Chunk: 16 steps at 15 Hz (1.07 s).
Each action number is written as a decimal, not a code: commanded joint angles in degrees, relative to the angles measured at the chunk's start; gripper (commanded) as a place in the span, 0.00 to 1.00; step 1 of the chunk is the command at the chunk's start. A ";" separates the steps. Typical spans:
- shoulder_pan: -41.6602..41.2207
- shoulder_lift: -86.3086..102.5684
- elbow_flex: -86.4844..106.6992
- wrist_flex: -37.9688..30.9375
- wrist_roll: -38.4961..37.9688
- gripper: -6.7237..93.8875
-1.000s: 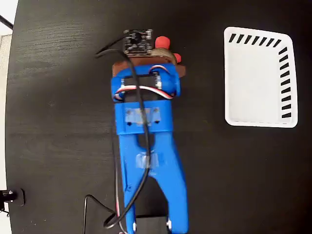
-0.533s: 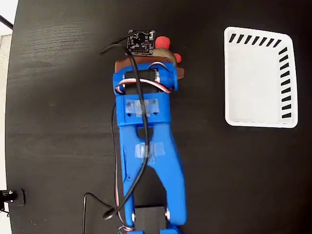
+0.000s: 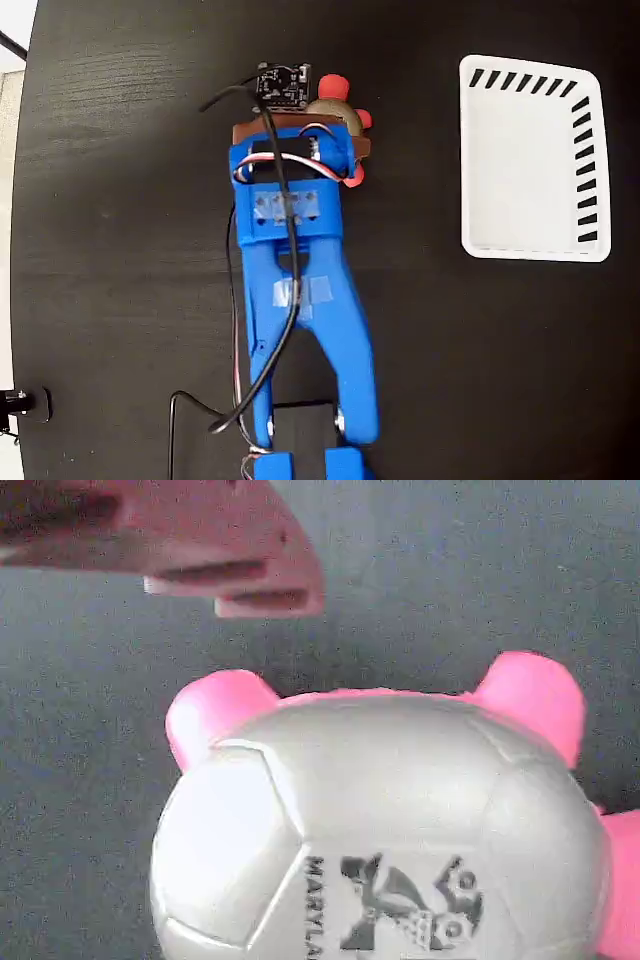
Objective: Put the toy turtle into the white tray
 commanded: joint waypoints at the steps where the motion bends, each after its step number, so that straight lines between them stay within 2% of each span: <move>1: 0.97 2.20 -0.79 -0.62 0.26 0.65; 16: 2.02 -0.26 -0.70 -3.60 -1.05 0.65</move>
